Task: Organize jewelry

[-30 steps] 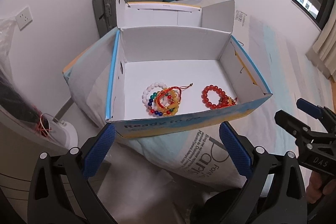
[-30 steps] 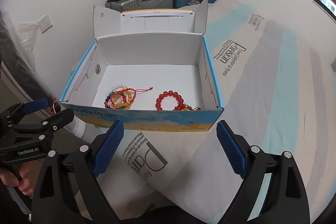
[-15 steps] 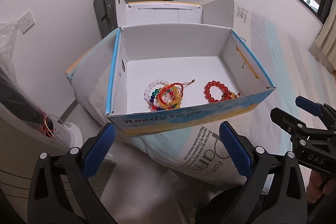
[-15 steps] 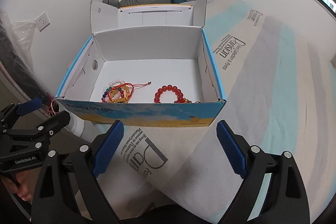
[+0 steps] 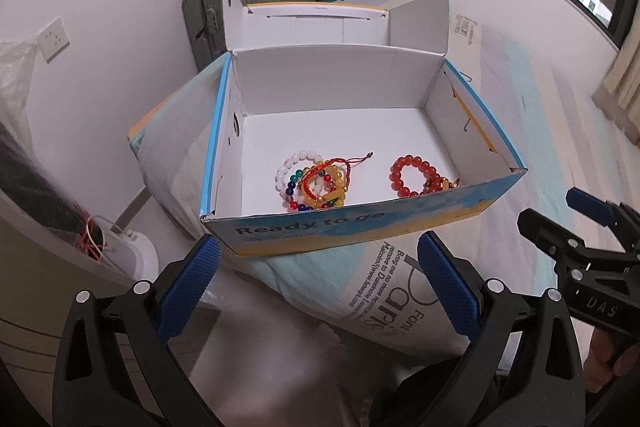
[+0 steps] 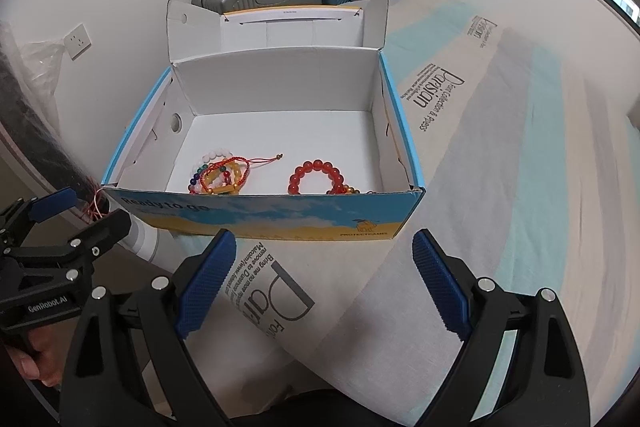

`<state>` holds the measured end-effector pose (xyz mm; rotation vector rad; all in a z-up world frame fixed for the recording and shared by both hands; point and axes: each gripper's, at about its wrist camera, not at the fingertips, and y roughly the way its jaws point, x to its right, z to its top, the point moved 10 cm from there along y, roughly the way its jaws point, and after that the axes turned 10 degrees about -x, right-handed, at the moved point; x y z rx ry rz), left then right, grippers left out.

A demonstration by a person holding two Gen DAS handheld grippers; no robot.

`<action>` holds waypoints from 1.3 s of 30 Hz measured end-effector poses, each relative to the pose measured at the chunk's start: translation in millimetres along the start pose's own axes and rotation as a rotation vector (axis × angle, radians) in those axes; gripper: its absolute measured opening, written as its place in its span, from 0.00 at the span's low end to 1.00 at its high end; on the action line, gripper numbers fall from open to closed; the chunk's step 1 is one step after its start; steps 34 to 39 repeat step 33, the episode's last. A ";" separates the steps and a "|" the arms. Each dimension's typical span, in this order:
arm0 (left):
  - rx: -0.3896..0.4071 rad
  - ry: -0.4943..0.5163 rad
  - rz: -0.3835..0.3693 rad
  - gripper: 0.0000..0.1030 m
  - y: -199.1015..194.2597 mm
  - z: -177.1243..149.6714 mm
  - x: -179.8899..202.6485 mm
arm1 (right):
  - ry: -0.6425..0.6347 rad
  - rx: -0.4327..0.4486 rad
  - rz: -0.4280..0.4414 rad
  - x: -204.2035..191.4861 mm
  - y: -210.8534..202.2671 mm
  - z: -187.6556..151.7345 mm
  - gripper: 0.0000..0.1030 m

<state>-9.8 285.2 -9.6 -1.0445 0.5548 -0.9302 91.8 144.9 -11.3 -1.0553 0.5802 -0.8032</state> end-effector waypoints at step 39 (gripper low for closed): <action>0.027 0.005 0.006 0.93 -3.9 1.2 1.7 | 0.006 -0.005 0.005 1.3 -1.1 -1.6 0.84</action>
